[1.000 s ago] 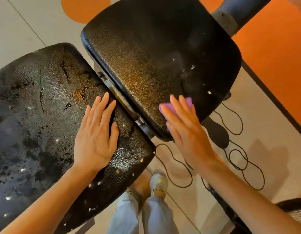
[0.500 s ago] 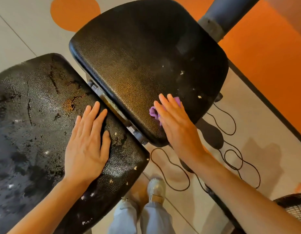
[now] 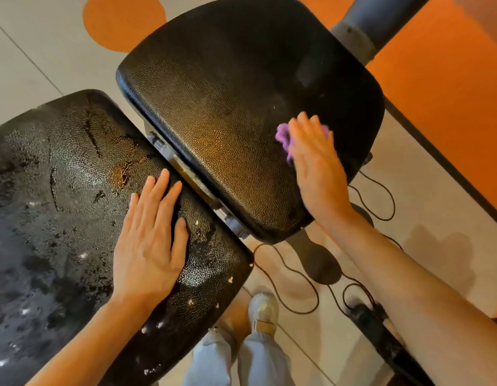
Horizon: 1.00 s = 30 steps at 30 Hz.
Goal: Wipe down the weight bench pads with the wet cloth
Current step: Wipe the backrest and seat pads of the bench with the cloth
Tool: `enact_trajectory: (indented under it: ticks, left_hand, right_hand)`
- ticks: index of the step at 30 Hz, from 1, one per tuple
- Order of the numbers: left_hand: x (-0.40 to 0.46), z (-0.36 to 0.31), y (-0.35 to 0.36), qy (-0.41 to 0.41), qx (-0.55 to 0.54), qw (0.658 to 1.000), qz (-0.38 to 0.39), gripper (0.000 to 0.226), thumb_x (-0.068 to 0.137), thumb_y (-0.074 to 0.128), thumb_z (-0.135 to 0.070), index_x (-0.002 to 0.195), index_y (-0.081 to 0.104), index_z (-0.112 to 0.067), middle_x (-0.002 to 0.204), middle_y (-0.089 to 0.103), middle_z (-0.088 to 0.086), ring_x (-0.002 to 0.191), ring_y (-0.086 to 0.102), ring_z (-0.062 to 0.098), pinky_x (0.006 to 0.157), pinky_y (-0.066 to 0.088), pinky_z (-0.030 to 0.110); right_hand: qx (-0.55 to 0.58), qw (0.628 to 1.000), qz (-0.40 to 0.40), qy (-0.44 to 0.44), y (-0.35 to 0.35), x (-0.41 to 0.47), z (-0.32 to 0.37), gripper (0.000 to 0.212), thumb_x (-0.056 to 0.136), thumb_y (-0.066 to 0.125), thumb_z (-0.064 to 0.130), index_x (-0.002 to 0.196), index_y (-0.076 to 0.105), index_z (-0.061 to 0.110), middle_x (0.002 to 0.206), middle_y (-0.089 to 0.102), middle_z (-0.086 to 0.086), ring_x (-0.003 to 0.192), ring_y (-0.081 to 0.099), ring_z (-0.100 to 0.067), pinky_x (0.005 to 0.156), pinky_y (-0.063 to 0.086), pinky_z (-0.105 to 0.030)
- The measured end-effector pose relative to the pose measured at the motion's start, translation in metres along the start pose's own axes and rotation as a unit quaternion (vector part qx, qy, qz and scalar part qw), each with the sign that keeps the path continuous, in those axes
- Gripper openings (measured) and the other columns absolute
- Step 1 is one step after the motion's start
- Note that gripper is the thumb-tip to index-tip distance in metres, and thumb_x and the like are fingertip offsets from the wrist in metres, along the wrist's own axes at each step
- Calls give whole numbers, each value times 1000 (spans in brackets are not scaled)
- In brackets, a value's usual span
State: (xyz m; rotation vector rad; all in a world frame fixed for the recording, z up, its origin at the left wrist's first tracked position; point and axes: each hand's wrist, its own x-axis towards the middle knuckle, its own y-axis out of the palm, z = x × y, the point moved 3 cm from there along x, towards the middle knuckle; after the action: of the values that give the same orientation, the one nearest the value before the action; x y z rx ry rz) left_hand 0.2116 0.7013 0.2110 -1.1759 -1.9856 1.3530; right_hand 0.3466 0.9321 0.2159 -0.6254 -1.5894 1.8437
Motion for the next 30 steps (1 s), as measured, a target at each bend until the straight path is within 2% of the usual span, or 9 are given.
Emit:
enact_trajectory:
  ticks: [3,6,9,14,18,20,23,26,30]
  left_hand:
    - [0,-1,-1,4,-8,1000,6,54,101,36,-31,152,34,-13,164,20,1,154,8,17,126,2,33]
    - [0,-2,-3,7,-21,1000,14,54,101,35,-33,152,34,-14,164,19,-1,154,7,17,126,1,34]
    - [1,-8,-7,26,-29,999,21,55,101,36,-33,153,33,-15,165,18,-1,154,5,16,126,-1,33]
    - [11,-40,8,134,-11,989,65,55,101,37,-32,153,32,-15,164,19,1,154,7,16,125,-3,29]
    - [10,-51,23,162,-20,981,106,56,101,34,-35,153,33,-15,165,19,0,154,11,16,125,-1,31]
    - [9,-50,24,162,-29,980,110,56,101,34,-35,154,32,-16,165,18,-1,154,11,15,126,0,31]
    - [9,-51,23,160,-37,981,101,56,100,36,-33,153,33,-16,165,19,-2,153,12,15,126,2,32]
    - [8,-51,24,157,-39,982,99,56,99,39,-31,153,33,-15,165,20,-2,153,14,15,126,4,33]
    - [8,-53,22,150,-42,982,105,56,99,40,-31,152,34,-16,164,20,-3,153,15,14,126,8,35]
  right_hand:
    - [51,991,-28,123,2,-16,21,50,93,51,7,141,37,11,150,33,-13,142,24,-28,116,24,-46]
    - [86,996,21,24,-1,-85,55,47,95,44,10,142,39,13,151,31,-8,144,19,-24,118,20,-44]
    - [63,995,41,-60,-8,-67,26,46,94,42,8,140,40,13,147,38,-8,141,27,-25,116,26,-46]
    - [71,979,-49,183,-3,-9,-14,48,95,44,6,142,36,13,151,31,-12,143,21,-27,117,22,-49]
    - [119,990,-24,66,2,-97,55,47,94,53,12,140,41,16,149,36,-9,143,24,-26,116,23,-46]
    - [102,995,-4,1,-1,-92,40,47,93,51,12,139,43,15,148,38,-8,142,26,-26,116,24,-46]
    - [62,991,-33,113,-1,-19,-28,46,93,43,10,139,41,12,149,35,-11,142,24,-29,117,21,-50]
    - [132,960,-84,232,0,-4,-41,42,98,41,15,140,40,13,151,31,-10,144,19,-27,117,19,-49]
    - [192,975,-48,106,-3,-89,27,48,96,46,35,141,40,17,151,33,-6,145,18,-22,119,16,-41]
